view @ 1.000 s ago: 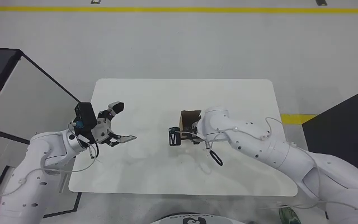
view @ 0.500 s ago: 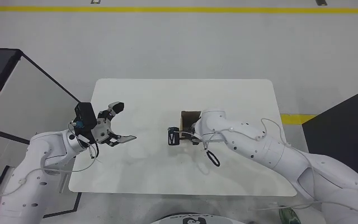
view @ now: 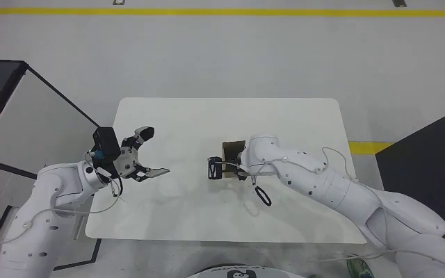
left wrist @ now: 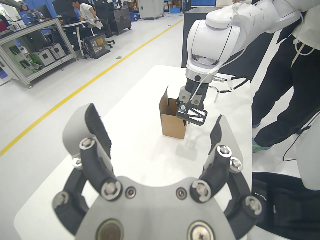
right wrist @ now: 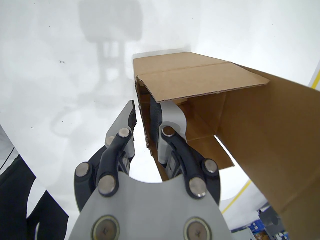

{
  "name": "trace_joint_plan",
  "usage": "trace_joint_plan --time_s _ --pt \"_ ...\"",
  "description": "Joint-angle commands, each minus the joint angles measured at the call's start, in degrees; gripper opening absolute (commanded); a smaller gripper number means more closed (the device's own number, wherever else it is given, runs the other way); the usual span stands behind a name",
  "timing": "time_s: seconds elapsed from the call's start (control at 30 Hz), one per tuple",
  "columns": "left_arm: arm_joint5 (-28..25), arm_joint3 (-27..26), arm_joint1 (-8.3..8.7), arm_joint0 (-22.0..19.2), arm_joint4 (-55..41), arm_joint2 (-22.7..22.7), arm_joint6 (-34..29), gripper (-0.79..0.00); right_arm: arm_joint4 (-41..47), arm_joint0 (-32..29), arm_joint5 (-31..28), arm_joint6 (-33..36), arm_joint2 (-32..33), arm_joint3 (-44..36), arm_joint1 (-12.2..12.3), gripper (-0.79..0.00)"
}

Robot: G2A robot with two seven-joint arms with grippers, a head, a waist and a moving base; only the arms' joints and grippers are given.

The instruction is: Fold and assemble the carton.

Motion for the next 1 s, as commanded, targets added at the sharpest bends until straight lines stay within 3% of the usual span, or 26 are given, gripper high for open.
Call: trace_joint_plan --time_s 0.0,0.13,0.23,0.5,0.73,0.83,0.9,0.97 --pt "0.0 0.0 0.0 0.0 0.0 0.0 0.0 0.0 -0.01 -0.11 0.04 -0.1 0.2 0.0 -0.13 -0.64" --pt "0.0 0.0 0.0 0.0 0.0 0.0 0.0 0.0 -0.08 -0.42 0.1 -0.11 0.98 -0.71 -0.1 -0.511" --pt "0.0 0.0 0.0 0.0 0.0 0.0 0.0 0.0 0.42 -1.06 -0.01 -0.82 2.41 -2.04 0.39 -0.459" --pt "0.0 0.0 0.0 0.0 0.0 0.0 0.0 0.0 2.55 -5.47 -2.21 -4.26 9.61 -7.26 3.9 -0.419" --pt "0.0 0.0 0.0 0.0 0.0 0.0 0.0 0.0 4.94 -13.57 -7.24 -12.67 20.62 -12.6 8.6 -0.342" --pt "0.0 0.0 0.0 0.0 0.0 0.0 0.0 0.0 5.8 -18.19 -10.01 -17.49 26.42 -14.41 10.67 -0.197" --pt "0.0 0.0 0.0 0.0 0.0 0.0 0.0 0.0 6.73 -21.52 -11.41 -21.25 30.36 -15.28 11.87 -0.191" --pt "0.0 0.0 0.0 0.0 0.0 0.0 0.0 0.0 7.79 -24.85 -13.22 -25.23 34.13 -15.69 12.94 -0.132"
